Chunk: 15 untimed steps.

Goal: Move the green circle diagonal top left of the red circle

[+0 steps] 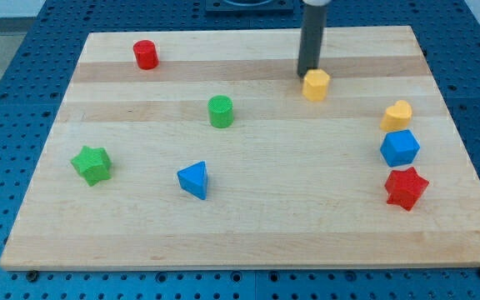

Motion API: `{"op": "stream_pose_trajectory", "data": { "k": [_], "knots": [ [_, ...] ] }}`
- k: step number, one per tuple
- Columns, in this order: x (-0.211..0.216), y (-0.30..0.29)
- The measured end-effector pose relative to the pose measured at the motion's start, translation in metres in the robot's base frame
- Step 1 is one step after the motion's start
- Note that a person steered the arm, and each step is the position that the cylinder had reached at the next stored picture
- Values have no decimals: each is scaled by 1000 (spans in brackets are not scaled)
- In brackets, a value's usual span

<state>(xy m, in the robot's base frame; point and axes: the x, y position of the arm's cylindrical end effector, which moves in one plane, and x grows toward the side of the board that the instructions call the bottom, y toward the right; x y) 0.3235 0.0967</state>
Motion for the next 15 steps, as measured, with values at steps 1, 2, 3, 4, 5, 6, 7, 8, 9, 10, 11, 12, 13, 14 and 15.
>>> {"op": "stream_pose_trajectory", "data": {
  "k": [1, 2, 3, 4, 5, 6, 7, 8, 9, 10, 11, 12, 13, 14, 15],
  "knots": [
    [6, -11],
    [32, -31],
    [52, -50],
    [54, 13],
    [44, 43],
    [34, 33],
    [37, 51],
    [45, 84],
    [45, 62],
    [56, -9],
    [134, -51],
    [127, -145],
    [86, -147],
    [63, -102],
    [23, -110]
  ]
}}
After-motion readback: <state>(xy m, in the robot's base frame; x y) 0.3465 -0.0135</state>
